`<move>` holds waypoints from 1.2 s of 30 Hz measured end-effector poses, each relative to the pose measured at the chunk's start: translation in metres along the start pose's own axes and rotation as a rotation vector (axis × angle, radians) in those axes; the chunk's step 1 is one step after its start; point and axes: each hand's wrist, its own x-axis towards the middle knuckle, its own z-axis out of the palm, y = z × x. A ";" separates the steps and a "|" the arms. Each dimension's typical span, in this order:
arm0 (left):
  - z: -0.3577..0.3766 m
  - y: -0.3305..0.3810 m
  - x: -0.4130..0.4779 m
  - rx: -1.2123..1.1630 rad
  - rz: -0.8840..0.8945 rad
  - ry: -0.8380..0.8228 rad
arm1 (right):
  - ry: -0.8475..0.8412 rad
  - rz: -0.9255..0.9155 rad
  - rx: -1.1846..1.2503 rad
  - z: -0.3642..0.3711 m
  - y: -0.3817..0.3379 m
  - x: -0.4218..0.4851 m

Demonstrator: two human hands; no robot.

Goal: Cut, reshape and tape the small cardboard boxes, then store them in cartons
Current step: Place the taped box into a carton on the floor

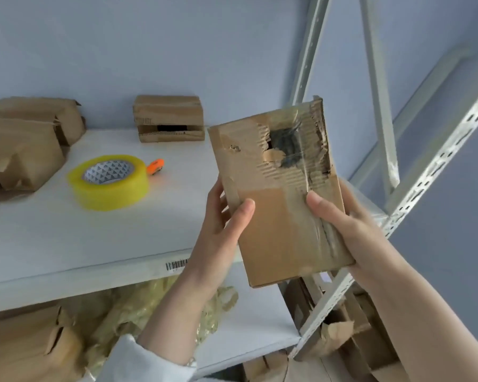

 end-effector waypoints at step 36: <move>0.349 -0.345 -0.117 0.302 -0.922 -0.718 | 1.032 0.811 0.808 -0.342 0.259 -0.249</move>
